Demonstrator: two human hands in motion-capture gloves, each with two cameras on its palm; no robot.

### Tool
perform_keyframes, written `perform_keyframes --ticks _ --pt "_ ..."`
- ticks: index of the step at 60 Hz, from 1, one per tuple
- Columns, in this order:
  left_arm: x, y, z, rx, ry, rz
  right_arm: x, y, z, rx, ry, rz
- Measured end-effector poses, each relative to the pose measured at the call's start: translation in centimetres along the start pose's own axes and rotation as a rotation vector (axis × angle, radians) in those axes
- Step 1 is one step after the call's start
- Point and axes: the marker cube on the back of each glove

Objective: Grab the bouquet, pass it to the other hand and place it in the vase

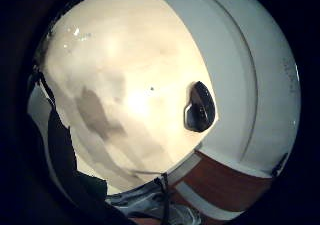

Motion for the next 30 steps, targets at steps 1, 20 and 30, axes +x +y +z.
perform_keyframes --ticks 1,20,30 --pt "0.0 0.0 -0.1 -0.001 0.0 -0.001 -0.3 -0.3 -0.3 0.044 -0.029 -0.009" --pt "-0.1 -1.5 -3.0 0.052 0.177 -0.014 -5.7 3.6 -5.7 -0.199 -0.899 -0.169" --pt "0.7 -4.7 -4.1 0.045 0.435 -0.021 -7.0 4.4 -8.2 -0.085 -0.993 -0.076"
